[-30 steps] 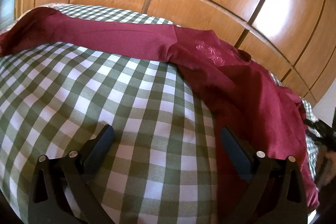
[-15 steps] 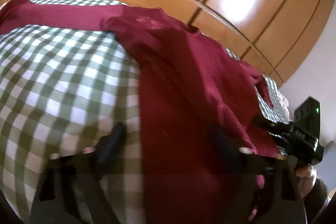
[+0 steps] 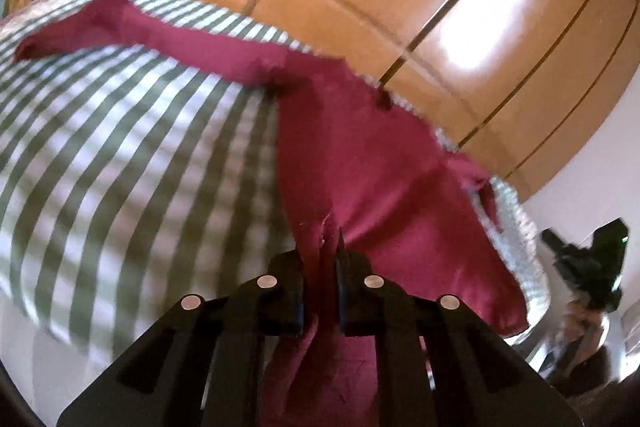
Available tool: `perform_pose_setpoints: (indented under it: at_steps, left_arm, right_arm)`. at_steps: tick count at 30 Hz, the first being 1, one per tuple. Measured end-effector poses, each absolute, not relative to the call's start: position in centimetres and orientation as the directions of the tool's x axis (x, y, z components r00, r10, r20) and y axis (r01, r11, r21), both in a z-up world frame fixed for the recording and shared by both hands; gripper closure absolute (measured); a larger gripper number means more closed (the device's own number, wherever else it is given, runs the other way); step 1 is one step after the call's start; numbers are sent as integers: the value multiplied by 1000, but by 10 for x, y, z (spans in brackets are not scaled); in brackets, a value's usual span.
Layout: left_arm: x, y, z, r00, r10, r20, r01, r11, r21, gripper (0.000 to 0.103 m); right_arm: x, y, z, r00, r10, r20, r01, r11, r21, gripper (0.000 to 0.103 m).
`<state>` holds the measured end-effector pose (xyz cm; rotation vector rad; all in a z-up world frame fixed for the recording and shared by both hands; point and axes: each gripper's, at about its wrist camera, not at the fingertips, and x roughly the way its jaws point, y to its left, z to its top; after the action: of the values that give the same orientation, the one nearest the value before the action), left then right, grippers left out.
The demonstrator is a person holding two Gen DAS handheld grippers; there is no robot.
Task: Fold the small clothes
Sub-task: 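Lay the sweater flat and open both tools to release it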
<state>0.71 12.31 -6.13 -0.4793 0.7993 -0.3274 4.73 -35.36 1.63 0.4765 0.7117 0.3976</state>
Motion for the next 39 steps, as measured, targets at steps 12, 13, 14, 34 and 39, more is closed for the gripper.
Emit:
perform_pose_setpoints:
  at_steps: [12,13,14,34,39]
  left_arm:
    - [5,116,-88,633,-426,-646,56,858,-511,29]
    - [5,114,-88,637,-418,-648,55,863,-502,29]
    - [5,110,-87,638,-404,-656,58,874,-482,29]
    - [-16,121,-83,586,-357,-727,74,917,-391,98]
    - [-27,123,-84,591,-392,-705,107,904,-414,90]
  right_arm:
    - [61,-354,-83,613,436,-659,18,826,563,58]
    - [66,-341,-84,600,468,-648,-21,819,573,57]
    - [68,-331,-84,592,479,-648,-40,821,570,57]
    - [-9,-369,-24,616,272,-739,-96,957,273,98]
    - [-3,-361,-57,527,251,-812,-61,964,259,78]
